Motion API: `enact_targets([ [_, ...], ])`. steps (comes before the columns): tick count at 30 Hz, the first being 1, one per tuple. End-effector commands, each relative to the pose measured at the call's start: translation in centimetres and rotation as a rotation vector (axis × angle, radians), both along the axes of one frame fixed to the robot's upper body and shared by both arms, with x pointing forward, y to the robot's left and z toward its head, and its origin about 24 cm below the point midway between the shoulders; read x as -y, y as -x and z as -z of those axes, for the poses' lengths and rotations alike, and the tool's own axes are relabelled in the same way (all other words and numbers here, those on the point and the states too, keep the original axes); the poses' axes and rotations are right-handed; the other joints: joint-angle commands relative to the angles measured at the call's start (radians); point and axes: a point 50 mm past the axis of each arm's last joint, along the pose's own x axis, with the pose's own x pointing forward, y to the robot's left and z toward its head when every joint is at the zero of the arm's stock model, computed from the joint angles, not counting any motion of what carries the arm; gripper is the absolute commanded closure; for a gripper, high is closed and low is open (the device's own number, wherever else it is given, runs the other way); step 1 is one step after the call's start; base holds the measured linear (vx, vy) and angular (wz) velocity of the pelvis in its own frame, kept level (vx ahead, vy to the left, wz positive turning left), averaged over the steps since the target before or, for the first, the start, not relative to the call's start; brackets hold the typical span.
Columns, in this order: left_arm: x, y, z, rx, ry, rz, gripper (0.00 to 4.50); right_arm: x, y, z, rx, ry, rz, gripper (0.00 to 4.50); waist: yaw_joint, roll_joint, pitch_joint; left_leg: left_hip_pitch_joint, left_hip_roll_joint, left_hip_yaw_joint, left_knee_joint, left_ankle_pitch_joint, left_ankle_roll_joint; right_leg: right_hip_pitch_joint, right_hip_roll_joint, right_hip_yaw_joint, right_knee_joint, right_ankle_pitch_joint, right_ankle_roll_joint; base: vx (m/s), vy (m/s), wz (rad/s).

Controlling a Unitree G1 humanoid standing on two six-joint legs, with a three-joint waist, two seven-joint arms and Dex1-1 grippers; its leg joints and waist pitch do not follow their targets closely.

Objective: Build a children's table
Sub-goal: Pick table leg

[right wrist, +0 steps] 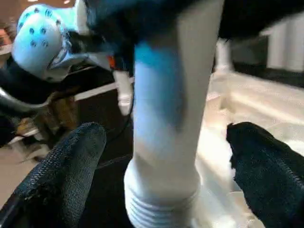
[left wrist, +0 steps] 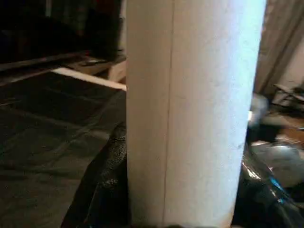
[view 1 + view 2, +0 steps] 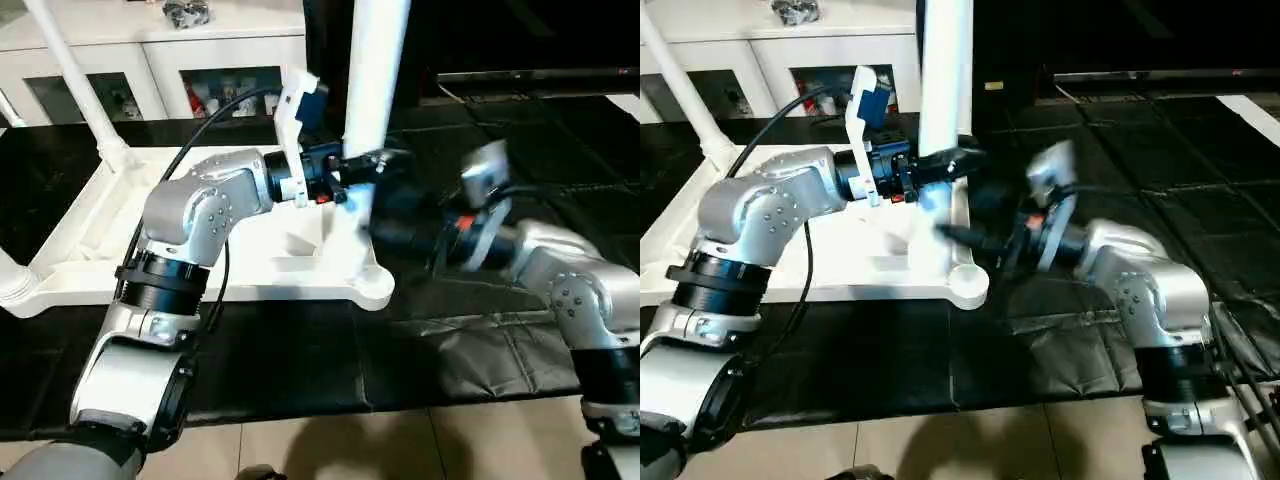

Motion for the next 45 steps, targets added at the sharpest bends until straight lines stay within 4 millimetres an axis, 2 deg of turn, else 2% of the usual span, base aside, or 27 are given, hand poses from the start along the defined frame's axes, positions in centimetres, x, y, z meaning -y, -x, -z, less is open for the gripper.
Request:
enact_targets([
  [1,0.2,0.6,-0.4,0.014,0.011,0.039,2.60,-0.1,-0.2,0.0,-0.015,0.032,-0.034,0.00,0.002,-0.029,-0.086,0.002,0.039,-0.010,-0.059,-0.015,0.085,0.076,-0.073,0.065,-0.065,-0.285,-0.107,0.000,0.000,0.00],
  [2,0.3,0.7,-0.4,0.016,0.013,0.047,2.60,-0.2,-0.3,0.1,-0.018,0.037,-0.037,0.00,0.001,-0.030,-0.085,0.002,0.039,-0.009,-0.060,-0.015,0.085,0.076,-0.072,0.066,-0.067,-0.286,-0.105,0.000,0.000,0.00],
  [3,0.4,0.8,-0.3,0.020,0.009,0.057,2.60,-0.2,-0.4,0.1,-0.024,0.033,-0.036,0.00,0.001,-0.034,-0.085,0.001,0.038,-0.009,-0.059,-0.011,0.084,0.076,-0.072,0.066,-0.066,-0.288,-0.100,0.000,0.000,0.00],
  [5,0.6,1.1,-0.3,0.021,0.004,0.080,2.60,-0.3,-0.7,-0.1,-0.038,0.013,-0.041,0.00,0.001,-0.033,-0.086,0.004,0.040,-0.009,-0.059,-0.004,0.082,0.075,-0.072,0.066,-0.066,-0.283,-0.099,0.000,0.000,0.00],
  [9,0.8,1.3,-0.2,0.021,-0.003,0.091,2.60,-0.5,-0.8,-0.1,-0.055,0.005,-0.068,0.42,0.000,-0.033,-0.088,0.003,0.039,-0.010,-0.058,0.003,0.084,0.076,-0.070,0.066,-0.061,-0.263,-0.105,0.000,0.000,0.00],
  [10,0.9,1.4,-0.2,0.020,-0.005,0.096,2.60,-0.7,-0.8,-0.1,-0.063,0.006,-0.084,0.56,0.001,-0.030,-0.088,0.003,0.039,-0.009,-0.058,-0.001,0.085,0.075,-0.070,0.066,-0.063,-0.265,-0.106,0.000,0.000,0.00],
  [18,1.5,1.4,-0.3,0.022,0.004,0.100,2.60,-1.2,-0.7,0.2,-0.097,-0.011,-0.125,1.18,0.002,-0.033,-0.088,0.002,0.039,-0.009,-0.057,0.002,0.085,0.077,-0.069,0.066,-0.064,-0.270,-0.104,0.000,0.000,0.00],
  [19,1.6,1.4,-0.4,0.023,0.008,0.096,2.60,-1.3,-0.7,0.3,-0.103,-0.013,-0.132,1.25,0.001,-0.038,-0.088,0.002,0.039,-0.009,-0.057,0.003,0.085,0.078,-0.070,0.066,-0.063,-0.268,-0.103,0.000,0.000,0.00],
  [24,1.9,1.3,-0.7,0.023,0.034,0.082,2.60,-1.7,-0.5,0.6,-0.125,-0.015,-0.150,1.66,0.001,-0.031,-0.088,0.002,0.039,-0.010,-0.057,0.004,0.085,0.076,-0.069,0.065,-0.063,-0.265,-0.102,0.000,0.000,0.00],
  [29,2.2,1.1,-0.9,0.014,0.051,0.078,2.60,-1.7,-0.4,0.8,-0.130,-0.007,-0.143,2.04,0.002,-0.034,-0.088,0.003,0.039,-0.010,-0.057,0.003,0.083,0.077,-0.069,0.065,-0.065,-0.268,-0.103,0.000,0.000,0.00],
  [30,2.2,1.1,-0.9,0.014,0.051,0.078,2.60,-1.7,-0.4,0.8,-0.130,-0.007,-0.141,2.08,0.002,-0.026,-0.088,0.002,0.038,-0.010,-0.056,-0.001,0.082,0.076,-0.068,0.064,-0.067,-0.269,-0.101,0.000,0.000,0.00],
  [33,2.2,1.0,-1.0,0.014,0.056,0.062,2.61,-1.7,-0.4,0.9,-0.130,-0.005,-0.139,2.36,0.002,-0.029,-0.090,0.003,0.039,-0.011,-0.056,0.004,0.083,0.078,-0.069,0.065,-0.062,-0.248,-0.108,0.000,0.000,0.00],
  [34,2.1,0.6,-1.2,0.010,0.062,0.018,2.61,-1.7,-0.4,0.9,-0.130,-0.003,-0.138,2.38,0.002,-0.029,-0.090,0.002,0.040,-0.011,-0.056,0.004,0.083,0.078,-0.069,0.064,-0.062,-0.245,-0.110,0.000,0.000,0.00],
  [37,2.0,0.8,-1.5,0.011,0.089,0.039,2.61,-1.7,-0.4,0.9,-0.128,0.001,-0.136,2.44,0.003,-0.032,-0.090,0.002,0.037,-0.010,-0.056,0.003,0.085,0.079,-0.068,0.064,-0.064,-0.253,-0.107,0.000,0.000,0.00],
  [39,2.0,0.9,-1.6,0.005,0.094,0.039,2.05,-1.7,-0.4,0.9,-0.125,0.003,-0.136,2.49,0.003,-0.031,-0.091,0.003,0.039,-0.010,-0.055,0.006,0.087,0.077,-0.069,0.064,-0.063,-0.251,-0.111,0.000,0.000,0.00],
  [40,2.0,0.8,-1.6,-0.012,0.096,0.027,1.91,-1.7,-0.4,0.9,-0.121,0.003,-0.137,2.51,0.004,-0.024,-0.090,0.002,0.040,-0.011,-0.055,0.006,0.086,0.077,-0.069,0.064,-0.061,-0.246,-0.115,0.000,0.000,0.00],
  [42,1.9,0.7,-1.7,-0.012,0.097,0.020,1.91,-1.8,-0.5,0.8,-0.119,0.001,-0.135,2.52,0.003,-0.029,-0.091,0.002,0.039,-0.011,-0.055,0.004,0.088,0.078,-0.068,0.063,-0.062,-0.239,-0.116,0.000,0.000,0.00],
  [45,1.7,0.2,-1.8,0.002,0.088,-0.034,1.57,-1.8,-0.6,0.8,-0.117,-0.001,-0.133,2.56,0.003,-0.028,-0.089,0.004,0.039,-0.012,-0.056,-0.007,0.083,0.078,-0.068,0.063,-0.064,-0.256,-0.113,0.000,0.000,0.00],
])
